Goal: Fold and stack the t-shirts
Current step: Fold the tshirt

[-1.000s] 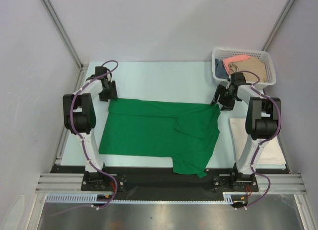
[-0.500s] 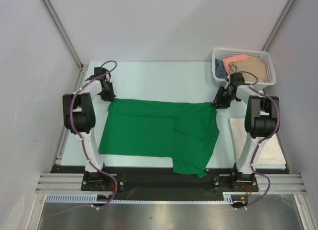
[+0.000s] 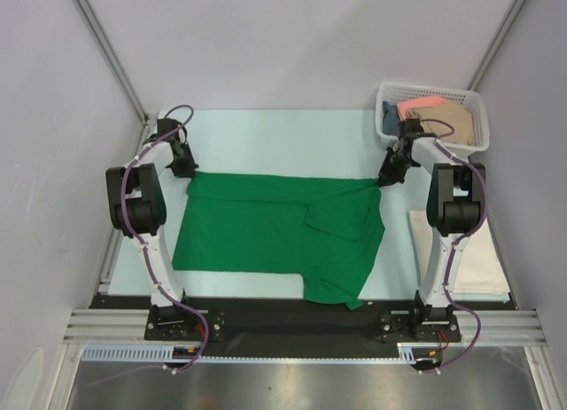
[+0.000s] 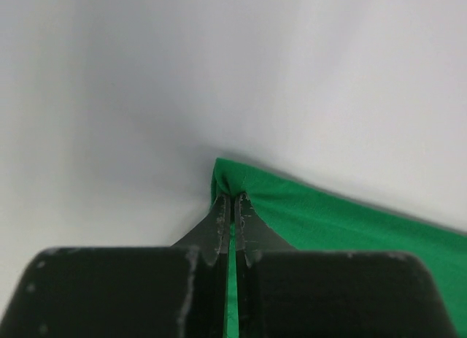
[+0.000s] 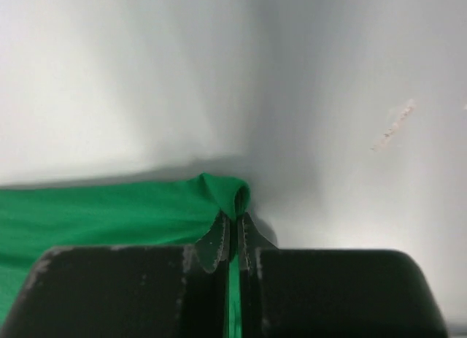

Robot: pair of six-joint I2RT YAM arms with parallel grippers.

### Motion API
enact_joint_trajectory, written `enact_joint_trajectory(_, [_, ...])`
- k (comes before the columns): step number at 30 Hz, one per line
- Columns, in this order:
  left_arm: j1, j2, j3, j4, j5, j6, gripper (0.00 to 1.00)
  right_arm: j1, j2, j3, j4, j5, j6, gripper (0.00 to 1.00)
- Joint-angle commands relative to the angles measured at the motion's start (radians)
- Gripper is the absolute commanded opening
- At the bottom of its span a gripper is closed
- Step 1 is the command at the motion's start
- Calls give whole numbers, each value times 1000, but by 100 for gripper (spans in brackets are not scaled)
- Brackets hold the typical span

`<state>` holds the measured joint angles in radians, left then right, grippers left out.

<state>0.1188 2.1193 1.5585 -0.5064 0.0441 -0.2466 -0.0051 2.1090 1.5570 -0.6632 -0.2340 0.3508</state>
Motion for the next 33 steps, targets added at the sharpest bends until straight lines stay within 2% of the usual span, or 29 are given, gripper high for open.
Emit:
enact_joint_trajectory(1, [41, 34, 60, 78, -85, -31, 0, 1, 95, 162, 126, 41, -6, 0])
enact_joint_trajectory(9, [54, 62, 132, 129, -119, -72, 0, 77, 167, 371, 123, 99, -16, 0])
enact_joint_trajectory(13, [59, 97, 184, 114, -99, -69, 0, 88, 256, 507, 97, 90, -19, 0])
enact_joint_trajectory(14, [58, 106, 207, 109, -95, -69, 0, 90, 291, 552, 90, 90, -21, 2])
enact_joint_trajectory(15, [59, 113, 213, 106, -93, -69, 1, 93, 304, 567, 76, 85, -19, 18])
enact_joint_trajectory(17, [59, 120, 218, 100, -98, -74, 11, 102, 315, 583, 70, 91, -21, 29])
enact_joint_trajectory(18, [58, 119, 219, 94, -105, -74, 24, 106, 310, 581, 65, 94, -22, 33])
enact_joint_trajectory(19, [58, 114, 218, 88, -111, -74, 33, 111, 307, 583, 56, 97, -30, 43])
enact_joint_trajectory(20, [58, 99, 213, 69, -118, -74, 42, 122, 304, 592, 36, 122, -36, 48])
enact_joint_trajectory(21, [58, 84, 206, 60, -130, -72, 57, 126, 293, 613, -16, 149, -41, 59])
enact_joint_trajectory(24, [56, 5, 164, 28, -173, -62, 74, 136, 258, 656, -131, 238, -45, 72])
enact_joint_trajectory(25, [58, -16, 154, 14, -215, -60, 77, 134, 253, 676, -169, 319, -47, 78])
enact_joint_trajectory(27, [54, -94, 112, -16, -263, -59, 83, 129, 241, 730, -273, 375, -50, 84])
enact_joint_trajectory(28, [53, -123, 97, -29, -314, -60, 97, 129, 215, 736, -301, 422, -44, 86])
enact_joint_trajectory(30, [51, -212, 36, -65, -357, -79, 100, 132, 171, 710, -332, 441, -29, 92])
enact_joint_trajectory(33, [44, -333, -73, -106, -386, -117, 100, 148, 50, 554, -300, 423, 2, 95])
